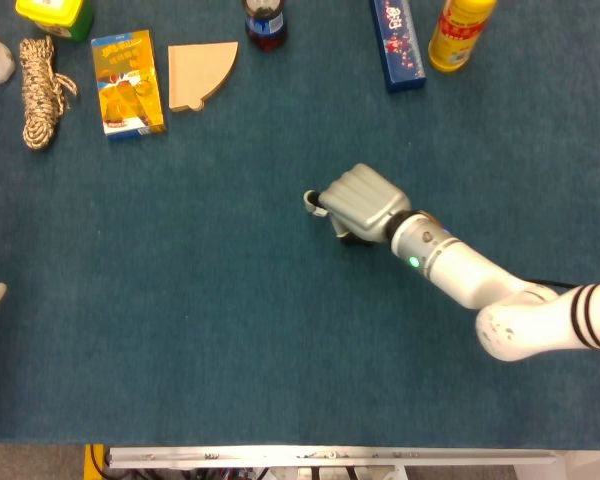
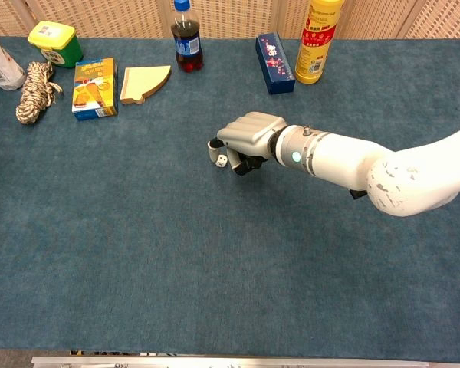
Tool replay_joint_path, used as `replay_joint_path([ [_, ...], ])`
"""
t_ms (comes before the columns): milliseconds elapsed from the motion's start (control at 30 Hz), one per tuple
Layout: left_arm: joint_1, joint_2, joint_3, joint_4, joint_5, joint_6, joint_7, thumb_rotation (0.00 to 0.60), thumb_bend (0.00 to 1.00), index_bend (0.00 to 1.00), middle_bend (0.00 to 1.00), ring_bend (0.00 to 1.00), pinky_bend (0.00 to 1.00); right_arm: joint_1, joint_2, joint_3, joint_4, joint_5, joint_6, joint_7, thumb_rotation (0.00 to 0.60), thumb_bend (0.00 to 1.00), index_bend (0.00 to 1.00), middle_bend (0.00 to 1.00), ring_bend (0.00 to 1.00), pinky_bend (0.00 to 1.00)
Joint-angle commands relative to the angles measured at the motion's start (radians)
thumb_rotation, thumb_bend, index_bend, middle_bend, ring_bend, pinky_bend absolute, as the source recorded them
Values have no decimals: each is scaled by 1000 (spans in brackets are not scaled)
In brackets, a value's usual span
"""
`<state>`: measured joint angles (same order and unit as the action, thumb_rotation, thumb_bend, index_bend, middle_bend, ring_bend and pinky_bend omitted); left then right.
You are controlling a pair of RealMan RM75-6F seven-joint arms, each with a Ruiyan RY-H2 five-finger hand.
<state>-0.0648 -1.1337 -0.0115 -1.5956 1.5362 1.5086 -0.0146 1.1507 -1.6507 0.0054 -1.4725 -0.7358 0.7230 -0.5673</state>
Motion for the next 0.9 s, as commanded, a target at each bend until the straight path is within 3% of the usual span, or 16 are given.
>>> replay_joint_path([
  [33,0,0,0,0,1,0,-1,600,24,63,102,46,0,-15,24,-18,-30,1,20,-8,483,1000,302,1000,1000,1000],
  [433,-6,-2,0,-11,9,-3,7,600,24,63,102,46,0,-72,98,-32,-118,-60,86,12,477,1000,302,1000,1000,1000],
  [900,-2,-2,1,-10,6,0,12,600,24,63,102,46,0,-70,52,-12,-22,-25,29,22,475,1000,301,1000,1000,1000],
])
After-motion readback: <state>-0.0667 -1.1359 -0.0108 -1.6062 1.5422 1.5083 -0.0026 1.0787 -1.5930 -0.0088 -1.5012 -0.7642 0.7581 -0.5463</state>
